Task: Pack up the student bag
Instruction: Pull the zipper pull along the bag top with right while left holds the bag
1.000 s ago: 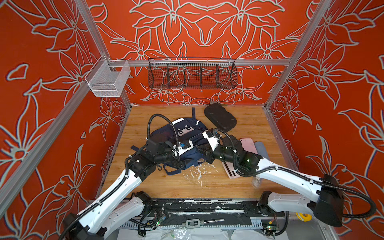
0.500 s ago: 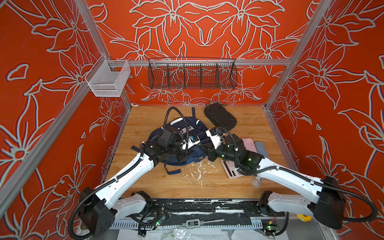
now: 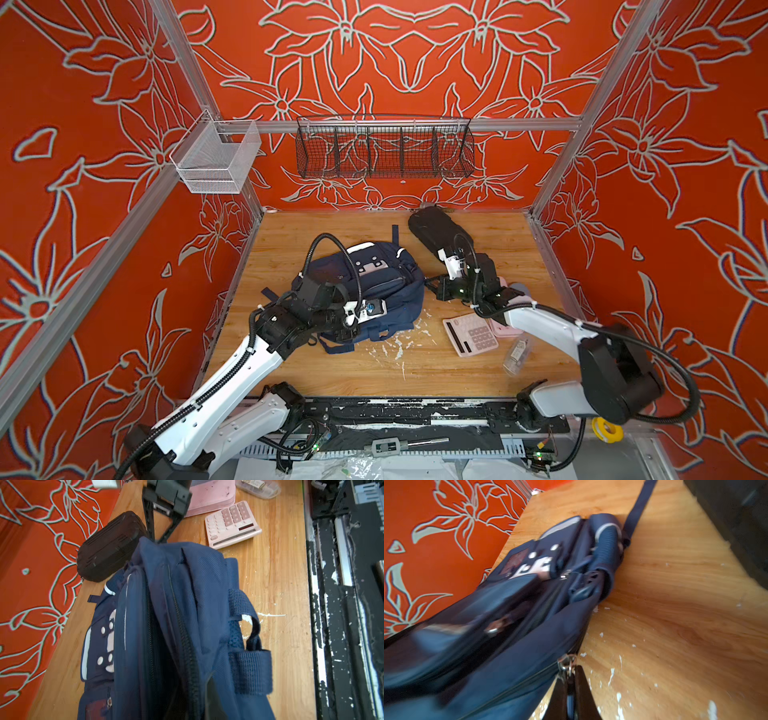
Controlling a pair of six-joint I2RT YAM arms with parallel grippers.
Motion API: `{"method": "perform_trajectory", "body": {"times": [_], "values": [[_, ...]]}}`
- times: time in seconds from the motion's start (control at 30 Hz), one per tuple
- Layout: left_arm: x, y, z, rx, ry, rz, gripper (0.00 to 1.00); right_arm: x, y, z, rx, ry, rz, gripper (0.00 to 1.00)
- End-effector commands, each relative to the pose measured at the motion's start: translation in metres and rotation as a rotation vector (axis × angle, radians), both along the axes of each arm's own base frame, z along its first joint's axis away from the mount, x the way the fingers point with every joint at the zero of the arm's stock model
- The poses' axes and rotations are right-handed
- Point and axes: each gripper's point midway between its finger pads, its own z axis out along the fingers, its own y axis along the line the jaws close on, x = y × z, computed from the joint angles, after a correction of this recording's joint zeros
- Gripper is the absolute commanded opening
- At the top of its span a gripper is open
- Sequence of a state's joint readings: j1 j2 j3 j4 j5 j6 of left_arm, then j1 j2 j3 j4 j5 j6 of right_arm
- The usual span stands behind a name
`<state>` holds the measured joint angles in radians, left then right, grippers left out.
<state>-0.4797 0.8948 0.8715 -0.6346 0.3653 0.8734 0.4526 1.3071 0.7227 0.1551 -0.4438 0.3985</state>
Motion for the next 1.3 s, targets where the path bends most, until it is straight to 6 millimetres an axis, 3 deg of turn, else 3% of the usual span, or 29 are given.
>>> {"method": "perform_trajectory", "body": {"times": [0.0, 0.1, 0.13, 0.17, 0.23, 0.27, 0.33, 0.43, 0.53, 0.6, 0.77, 0.83, 0.87, 0.9, 0.93, 0.97, 1.03, 1.17, 1.27], "values": [[0.046, 0.035, 0.000, 0.034, -0.123, 0.133, 0.00, -0.009, -0.005, 0.080, 0.048, -0.275, -0.018, 0.00], [0.065, 0.042, -0.009, 0.053, -0.135, 0.158, 0.00, -0.033, 0.019, 0.089, 0.070, -0.308, 0.076, 0.00], [0.070, 0.043, -0.013, 0.070, -0.132, 0.161, 0.17, -0.039, 0.029, 0.088, 0.059, -0.309, 0.103, 0.00], [0.074, 0.042, -0.019, 0.078, -0.106, 0.158, 0.40, -0.041, 0.038, 0.083, 0.050, -0.295, 0.116, 0.00], [0.070, 0.034, -0.017, 0.051, -0.057, 0.121, 0.58, -0.039, 0.049, 0.077, 0.056, -0.274, 0.117, 0.00], [0.066, 0.028, -0.010, 0.010, -0.040, 0.114, 0.76, -0.038, 0.054, 0.076, 0.067, -0.272, 0.118, 0.00], [0.052, 0.014, 0.007, -0.064, -0.047, 0.065, 0.99, -0.033, 0.058, 0.072, 0.068, -0.254, 0.106, 0.00], [0.026, -0.013, 0.036, -0.184, -0.102, -0.008, 0.97, -0.033, 0.062, 0.069, 0.065, -0.249, 0.120, 0.00], [0.015, -0.039, 0.043, -0.228, -0.049, -0.028, 0.97, -0.033, 0.063, 0.067, 0.065, -0.249, 0.128, 0.00], [0.019, -0.053, 0.032, -0.213, -0.002, -0.023, 0.97, -0.036, 0.065, 0.070, 0.081, -0.259, 0.141, 0.00], [0.067, -0.072, -0.010, -0.172, 0.067, 0.117, 0.99, -0.043, 0.062, 0.076, 0.094, -0.284, 0.156, 0.00], [0.080, -0.076, -0.024, -0.141, 0.098, 0.147, 0.96, -0.046, 0.060, 0.077, 0.085, -0.295, 0.160, 0.00], [0.086, -0.076, -0.030, -0.118, 0.115, 0.169, 0.84, -0.045, 0.057, 0.075, 0.074, -0.296, 0.149, 0.00], [0.089, -0.075, -0.034, -0.097, 0.140, 0.178, 0.59, -0.045, 0.055, 0.074, 0.061, -0.296, 0.141, 0.00], [0.092, -0.074, -0.037, -0.068, 0.165, 0.202, 0.15, -0.044, 0.052, 0.072, 0.044, -0.302, 0.130, 0.00], [0.093, -0.073, -0.040, -0.046, 0.190, 0.218, 0.00, -0.040, 0.044, 0.068, 0.015, -0.297, 0.090, 0.00], [0.083, -0.075, -0.039, -0.023, 0.197, 0.170, 0.00, -0.024, 0.021, 0.048, -0.061, -0.245, 0.005, 0.00], [0.061, -0.068, -0.029, -0.062, 0.181, 0.160, 0.00, 0.031, -0.058, -0.006, -0.125, -0.085, -0.287, 0.00], [0.046, -0.067, -0.034, -0.070, 0.200, 0.135, 0.00, 0.052, -0.060, -0.014, -0.153, -0.090, -0.261, 0.00]]}}
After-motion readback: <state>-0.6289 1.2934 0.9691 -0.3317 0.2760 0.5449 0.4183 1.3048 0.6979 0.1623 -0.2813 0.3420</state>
